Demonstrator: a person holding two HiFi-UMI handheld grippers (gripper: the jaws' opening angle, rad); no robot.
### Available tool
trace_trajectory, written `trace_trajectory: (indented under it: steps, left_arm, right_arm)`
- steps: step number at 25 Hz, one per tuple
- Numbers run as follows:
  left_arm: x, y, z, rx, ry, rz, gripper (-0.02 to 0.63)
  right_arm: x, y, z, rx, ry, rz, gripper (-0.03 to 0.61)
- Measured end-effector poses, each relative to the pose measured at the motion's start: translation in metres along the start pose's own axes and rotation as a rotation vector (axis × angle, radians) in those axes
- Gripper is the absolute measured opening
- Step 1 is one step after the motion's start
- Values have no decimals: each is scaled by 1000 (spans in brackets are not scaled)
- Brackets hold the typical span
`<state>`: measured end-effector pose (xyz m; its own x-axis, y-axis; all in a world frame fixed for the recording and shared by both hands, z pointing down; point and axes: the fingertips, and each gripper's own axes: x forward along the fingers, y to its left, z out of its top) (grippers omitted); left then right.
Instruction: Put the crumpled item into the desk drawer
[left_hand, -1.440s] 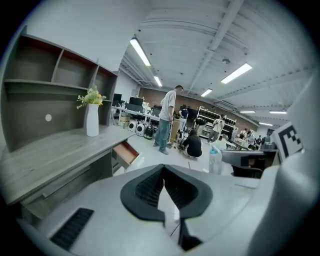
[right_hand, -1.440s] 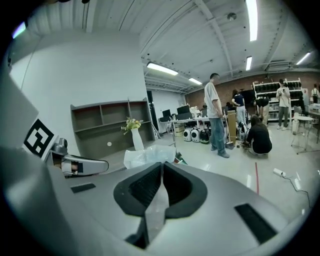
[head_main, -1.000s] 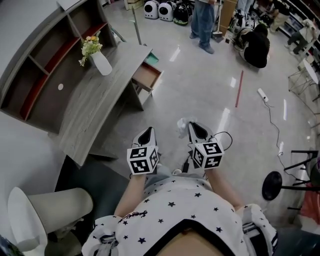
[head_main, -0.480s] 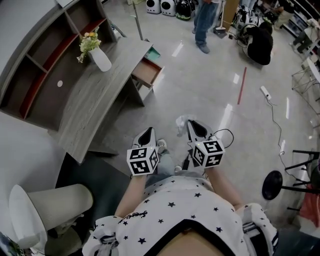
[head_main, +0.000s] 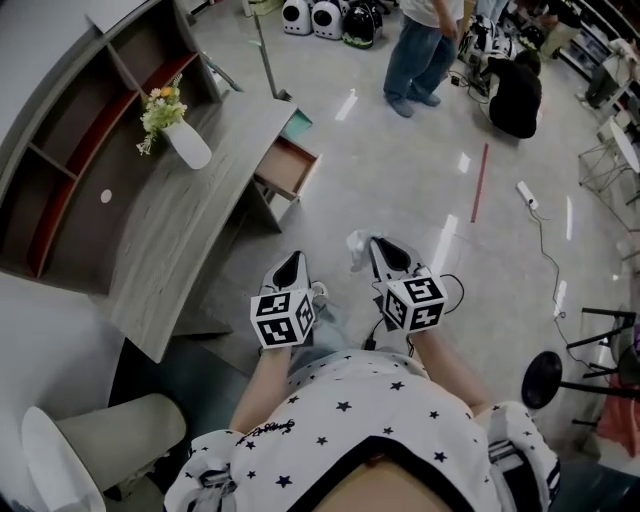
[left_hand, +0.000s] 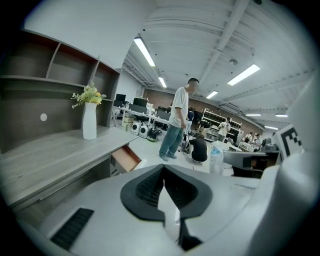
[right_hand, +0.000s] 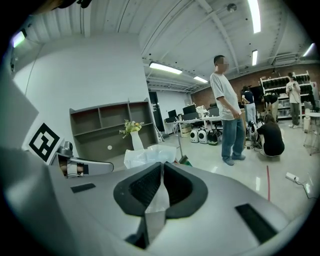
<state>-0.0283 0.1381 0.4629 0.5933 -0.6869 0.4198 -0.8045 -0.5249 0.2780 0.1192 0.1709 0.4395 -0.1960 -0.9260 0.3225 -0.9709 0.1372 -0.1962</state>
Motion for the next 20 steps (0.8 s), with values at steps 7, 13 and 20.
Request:
trace_trajectory:
  steps: [7, 13, 20]
  left_arm:
    - [63, 28, 43, 11, 16, -20, 14]
    - [112, 65, 88, 10, 4, -18, 14]
    - [160, 113, 124, -3, -4, -3, 14]
  right_arm:
    - [74, -23, 41, -3, -8, -7, 9]
    - [141, -31, 69, 0, -3, 2, 9]
    - [221, -32, 95, -11, 4, 22, 9]
